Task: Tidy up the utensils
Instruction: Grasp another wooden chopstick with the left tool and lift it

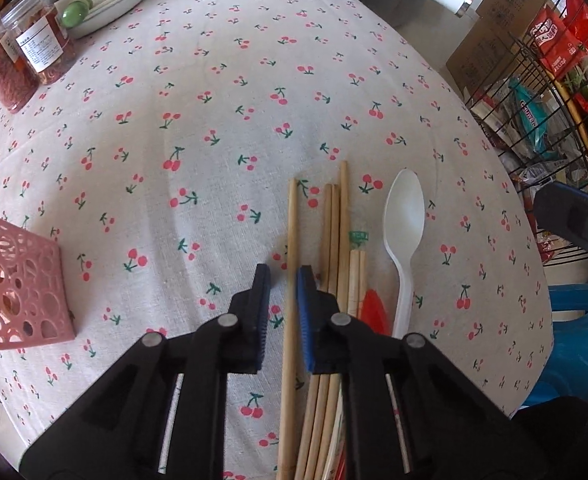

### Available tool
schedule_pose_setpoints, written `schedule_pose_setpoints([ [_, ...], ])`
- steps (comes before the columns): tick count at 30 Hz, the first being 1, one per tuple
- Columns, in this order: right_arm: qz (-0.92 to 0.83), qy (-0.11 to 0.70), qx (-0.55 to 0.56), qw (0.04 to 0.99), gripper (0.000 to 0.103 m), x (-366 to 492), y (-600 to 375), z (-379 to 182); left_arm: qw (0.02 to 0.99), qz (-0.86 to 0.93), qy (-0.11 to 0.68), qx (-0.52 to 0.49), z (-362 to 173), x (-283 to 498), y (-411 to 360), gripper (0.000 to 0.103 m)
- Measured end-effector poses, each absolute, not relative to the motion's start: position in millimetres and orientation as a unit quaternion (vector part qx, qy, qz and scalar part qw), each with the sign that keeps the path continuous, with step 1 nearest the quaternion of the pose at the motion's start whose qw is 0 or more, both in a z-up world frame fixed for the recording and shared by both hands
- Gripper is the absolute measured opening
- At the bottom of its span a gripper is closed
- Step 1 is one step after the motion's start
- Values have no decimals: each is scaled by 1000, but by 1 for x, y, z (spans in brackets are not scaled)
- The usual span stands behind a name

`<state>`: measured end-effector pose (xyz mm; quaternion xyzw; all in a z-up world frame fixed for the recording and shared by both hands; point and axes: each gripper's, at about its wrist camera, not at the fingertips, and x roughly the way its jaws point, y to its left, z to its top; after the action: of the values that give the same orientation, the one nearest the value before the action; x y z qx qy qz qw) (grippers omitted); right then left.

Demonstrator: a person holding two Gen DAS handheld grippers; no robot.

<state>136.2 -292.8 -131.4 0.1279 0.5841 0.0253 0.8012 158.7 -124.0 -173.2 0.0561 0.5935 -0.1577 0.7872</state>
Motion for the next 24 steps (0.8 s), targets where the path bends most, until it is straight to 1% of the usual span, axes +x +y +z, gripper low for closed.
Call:
schedule_pose_setpoints([
  [3, 17, 593, 123, 796, 81, 141, -294, -139, 782, -151, 601, 66, -175, 164, -126, 7],
  [8, 10, 610, 128, 782, 81, 142, -296, -151, 786, -146, 598, 61, -171, 164, -115, 6],
  [19, 30, 623, 107, 774, 82, 149, -268, -159, 833, -153, 531, 37, -106, 124, -54, 6],
  [22, 42, 630, 110, 768, 82, 152, -259, -164, 849, -154, 505, 22, -96, 109, -38, 6],
  [24, 49, 635, 115, 762, 82, 154, -255, -169, 847, -160, 506, 0, -93, 104, -31, 6],
])
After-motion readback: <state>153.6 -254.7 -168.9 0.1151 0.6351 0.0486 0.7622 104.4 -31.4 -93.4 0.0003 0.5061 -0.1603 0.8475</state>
